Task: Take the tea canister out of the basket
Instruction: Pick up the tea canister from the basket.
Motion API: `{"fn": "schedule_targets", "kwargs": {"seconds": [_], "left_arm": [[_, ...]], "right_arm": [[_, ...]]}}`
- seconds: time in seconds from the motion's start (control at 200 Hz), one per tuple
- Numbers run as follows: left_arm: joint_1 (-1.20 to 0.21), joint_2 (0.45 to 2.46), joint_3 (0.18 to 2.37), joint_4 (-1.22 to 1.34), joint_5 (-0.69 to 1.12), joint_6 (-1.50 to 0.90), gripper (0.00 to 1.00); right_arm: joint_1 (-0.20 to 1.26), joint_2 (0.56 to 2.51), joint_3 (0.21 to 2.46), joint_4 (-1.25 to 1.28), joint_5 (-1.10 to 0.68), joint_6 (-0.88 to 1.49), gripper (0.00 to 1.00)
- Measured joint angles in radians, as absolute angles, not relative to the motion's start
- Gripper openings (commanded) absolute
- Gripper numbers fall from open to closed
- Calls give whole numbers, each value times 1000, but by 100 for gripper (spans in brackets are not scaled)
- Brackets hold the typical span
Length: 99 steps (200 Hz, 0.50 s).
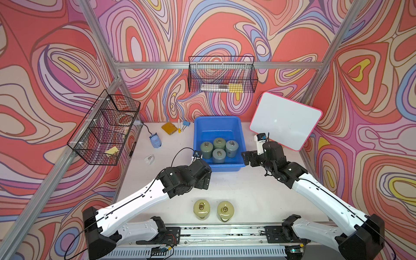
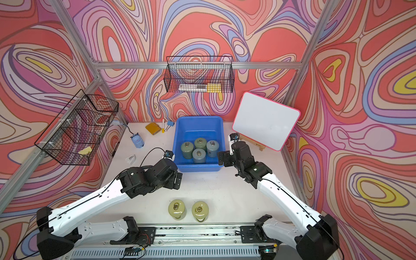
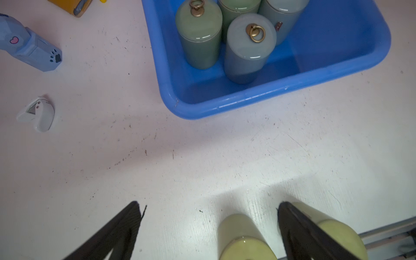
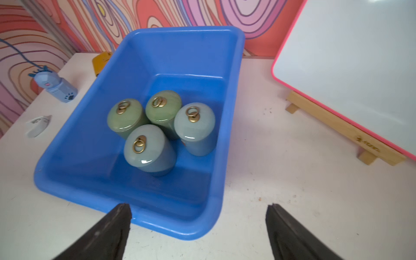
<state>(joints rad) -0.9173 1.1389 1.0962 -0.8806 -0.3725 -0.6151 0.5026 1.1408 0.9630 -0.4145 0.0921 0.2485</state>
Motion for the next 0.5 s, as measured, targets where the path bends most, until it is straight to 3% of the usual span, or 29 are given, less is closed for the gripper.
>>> {"fn": "schedule_targets", "kwargs": {"seconds": [0.235, 0.496], "left_arm": [[-757, 1112, 937, -634, -291, -539, 99], [-585, 1030, 752, -380, -186, -502, 99]], "right_arm": [[503, 1320, 1123, -496, -115, 263, 92], [526, 1507, 1285, -621, -149, 283, 92]]}}
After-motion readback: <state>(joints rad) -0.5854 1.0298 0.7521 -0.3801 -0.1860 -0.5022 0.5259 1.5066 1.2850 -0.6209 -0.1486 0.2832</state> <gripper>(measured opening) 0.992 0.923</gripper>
